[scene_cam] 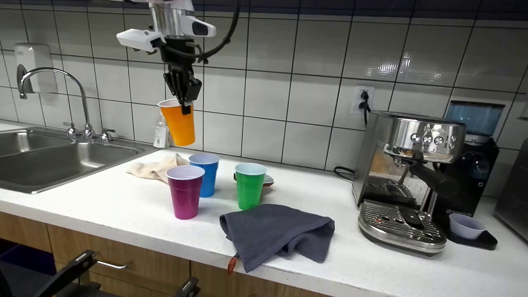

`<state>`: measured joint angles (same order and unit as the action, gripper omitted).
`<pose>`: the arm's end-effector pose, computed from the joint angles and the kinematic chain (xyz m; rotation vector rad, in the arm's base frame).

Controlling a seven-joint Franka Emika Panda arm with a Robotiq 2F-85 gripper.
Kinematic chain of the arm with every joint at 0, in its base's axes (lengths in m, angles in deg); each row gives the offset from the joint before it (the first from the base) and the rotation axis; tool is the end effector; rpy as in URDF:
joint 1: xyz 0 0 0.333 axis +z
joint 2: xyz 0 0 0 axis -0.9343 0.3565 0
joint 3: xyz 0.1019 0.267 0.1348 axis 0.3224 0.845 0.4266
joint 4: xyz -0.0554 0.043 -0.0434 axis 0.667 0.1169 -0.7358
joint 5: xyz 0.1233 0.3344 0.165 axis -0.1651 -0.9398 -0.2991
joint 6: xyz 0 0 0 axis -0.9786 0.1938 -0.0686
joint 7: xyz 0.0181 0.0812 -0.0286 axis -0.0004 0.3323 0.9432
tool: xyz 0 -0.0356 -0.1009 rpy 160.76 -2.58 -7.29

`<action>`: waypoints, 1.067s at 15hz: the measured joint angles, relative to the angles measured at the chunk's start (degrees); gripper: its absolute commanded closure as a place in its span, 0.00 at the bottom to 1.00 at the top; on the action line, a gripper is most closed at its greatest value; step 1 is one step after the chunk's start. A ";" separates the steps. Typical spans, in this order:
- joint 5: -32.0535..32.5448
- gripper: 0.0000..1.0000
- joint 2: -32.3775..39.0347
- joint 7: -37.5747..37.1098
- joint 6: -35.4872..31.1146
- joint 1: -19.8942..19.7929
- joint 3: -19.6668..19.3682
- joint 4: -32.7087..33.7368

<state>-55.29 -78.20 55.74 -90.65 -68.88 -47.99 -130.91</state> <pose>0.4609 0.0540 0.3906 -2.9947 0.6355 -0.3604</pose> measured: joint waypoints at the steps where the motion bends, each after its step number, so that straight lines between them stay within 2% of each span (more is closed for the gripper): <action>1: 0.00 0.99 0.29 0.00 0.02 -0.35 -0.39 0.43; 16: 0.75 0.99 7.68 -1.50 0.49 -1.72 -2.70 4.36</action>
<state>-54.55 -70.53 54.24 -90.16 -70.60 -50.69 -126.54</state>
